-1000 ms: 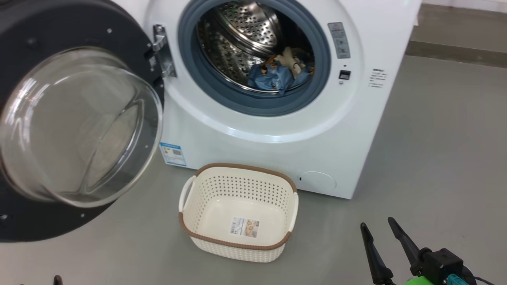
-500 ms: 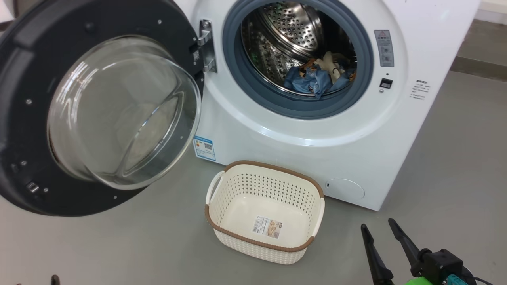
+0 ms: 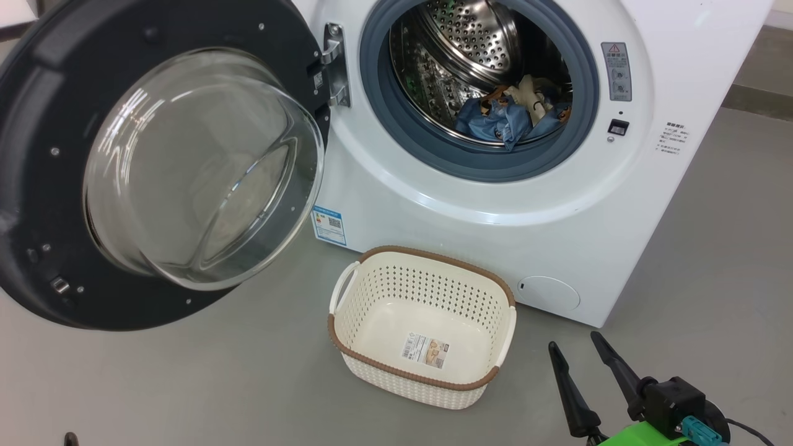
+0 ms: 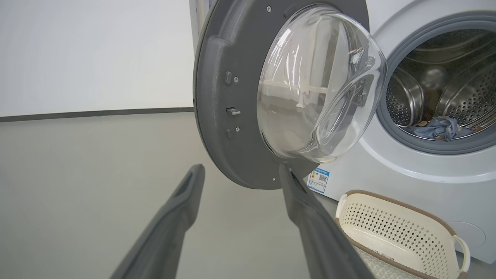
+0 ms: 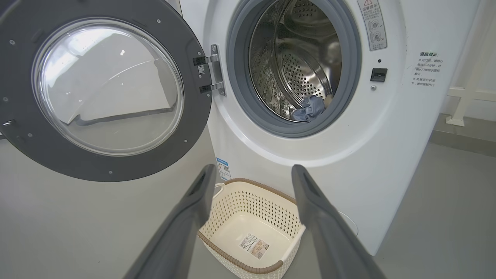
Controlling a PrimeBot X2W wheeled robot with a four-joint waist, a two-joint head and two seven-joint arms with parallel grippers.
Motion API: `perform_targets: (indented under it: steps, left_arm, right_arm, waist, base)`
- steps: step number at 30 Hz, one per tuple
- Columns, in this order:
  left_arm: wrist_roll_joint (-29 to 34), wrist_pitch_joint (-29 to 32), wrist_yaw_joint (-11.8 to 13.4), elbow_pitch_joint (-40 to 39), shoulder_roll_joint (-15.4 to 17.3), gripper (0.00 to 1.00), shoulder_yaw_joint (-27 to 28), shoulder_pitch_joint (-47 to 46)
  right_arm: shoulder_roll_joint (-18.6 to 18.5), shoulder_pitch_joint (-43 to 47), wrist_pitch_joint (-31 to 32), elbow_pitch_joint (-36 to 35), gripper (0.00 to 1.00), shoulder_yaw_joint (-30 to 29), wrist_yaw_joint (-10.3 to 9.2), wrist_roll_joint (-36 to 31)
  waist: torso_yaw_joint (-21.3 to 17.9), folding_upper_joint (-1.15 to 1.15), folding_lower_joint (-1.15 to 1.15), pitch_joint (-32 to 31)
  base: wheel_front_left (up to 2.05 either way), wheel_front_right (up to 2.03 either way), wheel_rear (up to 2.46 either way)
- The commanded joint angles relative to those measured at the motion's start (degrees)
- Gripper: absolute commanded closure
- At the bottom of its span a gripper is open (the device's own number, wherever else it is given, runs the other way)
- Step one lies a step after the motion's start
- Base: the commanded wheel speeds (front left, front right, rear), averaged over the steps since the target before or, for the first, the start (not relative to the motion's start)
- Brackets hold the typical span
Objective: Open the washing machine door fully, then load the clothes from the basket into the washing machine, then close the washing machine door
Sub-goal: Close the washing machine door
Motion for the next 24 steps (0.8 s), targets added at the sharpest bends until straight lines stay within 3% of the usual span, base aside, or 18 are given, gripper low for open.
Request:
perform_targets:
  steps: [1, 7, 8, 10, 18, 24]
  left_arm:
    - [0.59, -0.47, -0.17, -1.60, 0.44, 0.00, 2.06, -2.23]
    - [0.66, -0.47, -0.17, -1.55, 0.30, 0.00, 1.92, -2.14]
    - [0.58, -0.47, -0.17, -1.48, 0.28, 0.16, 1.82, -2.09]
    - [-0.02, -0.47, -0.17, -1.44, 0.25, 1.00, 1.52, -2.04]
    - [-3.58, -0.47, -0.17, -0.94, 0.91, 1.00, 1.67, -2.78]
    - [-7.40, -0.47, -0.17, -1.28, 3.38, 1.00, 3.56, -5.46]
  right_arm:
    - [-0.25, -2.64, -0.28, -1.03, 0.00, 1.74, 0.16, -0.43]
    - [-0.25, -2.48, -0.28, -0.92, 0.00, 1.60, 0.16, -0.39]
    - [-0.25, -2.38, -0.28, -0.94, 0.00, 1.55, 0.16, -0.39]
    - [-0.25, -2.20, -0.28, -1.01, 0.00, 1.40, 0.16, -0.40]
    - [-0.25, -1.56, -0.28, -1.27, 0.00, 1.08, 0.16, 0.02]
    - [-0.25, -1.21, -0.28, -1.40, 0.00, 1.00, 0.16, 0.75]
  waist:
    - [-0.02, 0.00, 0.00, -0.02]
    - [-0.12, 0.00, 0.00, -0.13]
    - [-0.15, 0.00, 0.00, -0.16]
    - [-0.20, 0.00, 0.00, -0.23]
    - [-0.28, 0.00, 0.00, -0.32]
    - [-0.34, 0.00, 0.00, -0.32]
  base:
    - [0.00, 0.00, 0.00]
    - [0.00, 0.00, 0.00]
    - [0.00, 0.00, 0.00]
    - [0.00, 0.00, 0.00]
    - [0.00, 0.00, 0.00]
    - [0.00, 0.00, 0.00]
